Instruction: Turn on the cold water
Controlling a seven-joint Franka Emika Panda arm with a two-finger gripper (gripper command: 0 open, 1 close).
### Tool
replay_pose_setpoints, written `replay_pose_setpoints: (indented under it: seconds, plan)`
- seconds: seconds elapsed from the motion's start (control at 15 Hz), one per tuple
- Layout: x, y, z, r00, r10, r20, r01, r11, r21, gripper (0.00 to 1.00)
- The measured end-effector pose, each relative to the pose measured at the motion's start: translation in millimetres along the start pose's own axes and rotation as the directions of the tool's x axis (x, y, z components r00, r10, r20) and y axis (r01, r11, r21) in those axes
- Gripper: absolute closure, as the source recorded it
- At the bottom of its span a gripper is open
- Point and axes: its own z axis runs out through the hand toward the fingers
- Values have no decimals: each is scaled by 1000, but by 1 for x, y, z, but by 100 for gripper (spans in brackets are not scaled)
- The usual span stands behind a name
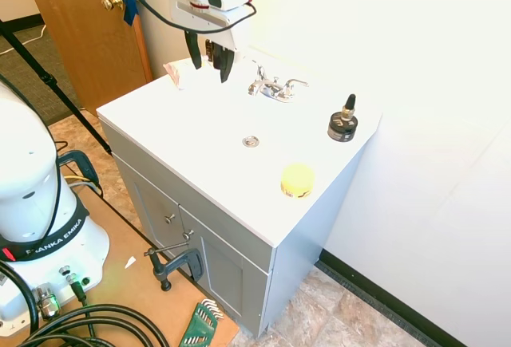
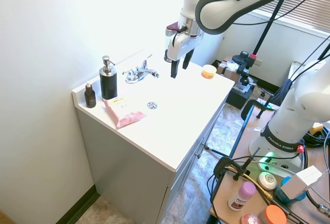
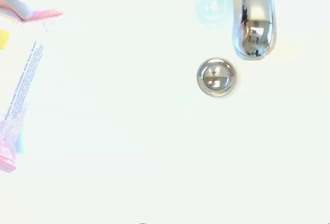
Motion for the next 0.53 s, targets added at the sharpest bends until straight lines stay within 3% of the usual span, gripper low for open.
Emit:
replay_pose_setpoints:
  seconds: [0.13,0.33,0.53]
  plan:
    - [1,-1,0,1000,8,-6,-8,1000,3,0]
    - [24,-16,-6,991,95,-92,-93,995,22,0]
    - [86,-50,1,949,222,-225,-219,975,36,0]
